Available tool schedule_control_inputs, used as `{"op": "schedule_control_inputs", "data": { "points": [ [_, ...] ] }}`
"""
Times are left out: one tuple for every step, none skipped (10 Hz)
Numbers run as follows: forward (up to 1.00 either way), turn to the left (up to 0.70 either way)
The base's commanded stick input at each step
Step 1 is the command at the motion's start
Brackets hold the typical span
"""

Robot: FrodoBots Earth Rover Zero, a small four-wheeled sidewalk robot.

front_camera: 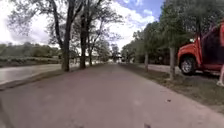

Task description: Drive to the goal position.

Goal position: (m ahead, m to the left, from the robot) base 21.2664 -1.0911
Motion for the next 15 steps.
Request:
{"op": "schedule_control_inputs", "data": {
  "points": [
    [1.00,0.00],
    [1.00,0.00],
    [1.00,0.00],
    [1.00,0.00],
    [1.00,0.00],
    [1.00,0.00],
    [1.00,0.00],
    [1.00,0.00],
    [1.00,0.00],
    [1.00,0.00],
    [1.00,0.00],
    [1.00,0.00],
    [1.00,0.00],
    [1.00,0.00],
    [1.00,0.00]
  ]
}}
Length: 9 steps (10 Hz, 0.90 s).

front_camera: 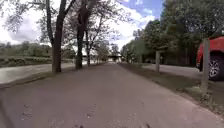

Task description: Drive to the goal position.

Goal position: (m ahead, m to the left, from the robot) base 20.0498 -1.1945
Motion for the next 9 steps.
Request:
{"op": "schedule_control_inputs", "data": {
  "points": [
    [1.00,0.00],
    [1.00,0.00],
    [1.00,0.00],
    [1.00,0.00],
    [1.00,0.00],
    [1.00,0.00],
    [1.00,0.09],
    [1.00,0.22],
    [1.00,0.32]
  ]
}}
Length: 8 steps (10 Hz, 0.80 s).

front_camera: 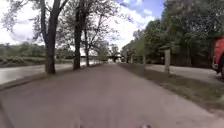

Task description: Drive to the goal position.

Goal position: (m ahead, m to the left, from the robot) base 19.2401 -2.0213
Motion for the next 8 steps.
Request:
{"op": "schedule_control_inputs", "data": {
  "points": [
    [1.00,0.31],
    [1.00,0.00],
    [1.00,0.00],
    [1.00,0.00],
    [1.00,0.00],
    [1.00,0.00],
    [1.00,0.00],
    [1.00,0.00]
  ]
}}
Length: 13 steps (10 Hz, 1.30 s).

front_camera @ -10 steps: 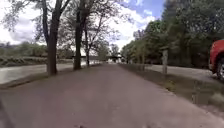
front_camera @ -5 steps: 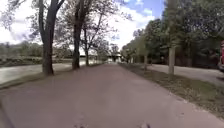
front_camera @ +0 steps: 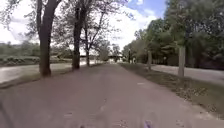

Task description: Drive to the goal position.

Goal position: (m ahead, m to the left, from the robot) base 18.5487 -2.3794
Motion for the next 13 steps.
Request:
{"op": "schedule_control_inputs", "data": {
  "points": [
    [1.00,0.00],
    [1.00,0.00],
    [1.00,0.00],
    [1.00,0.00],
    [1.00,0.00],
    [1.00,0.00],
    [1.00,0.00],
    [1.00,0.00],
    [1.00,0.00],
    [1.00,0.00],
    [1.00,0.00],
    [1.00,0.00],
    [1.00,0.00]
  ]
}}
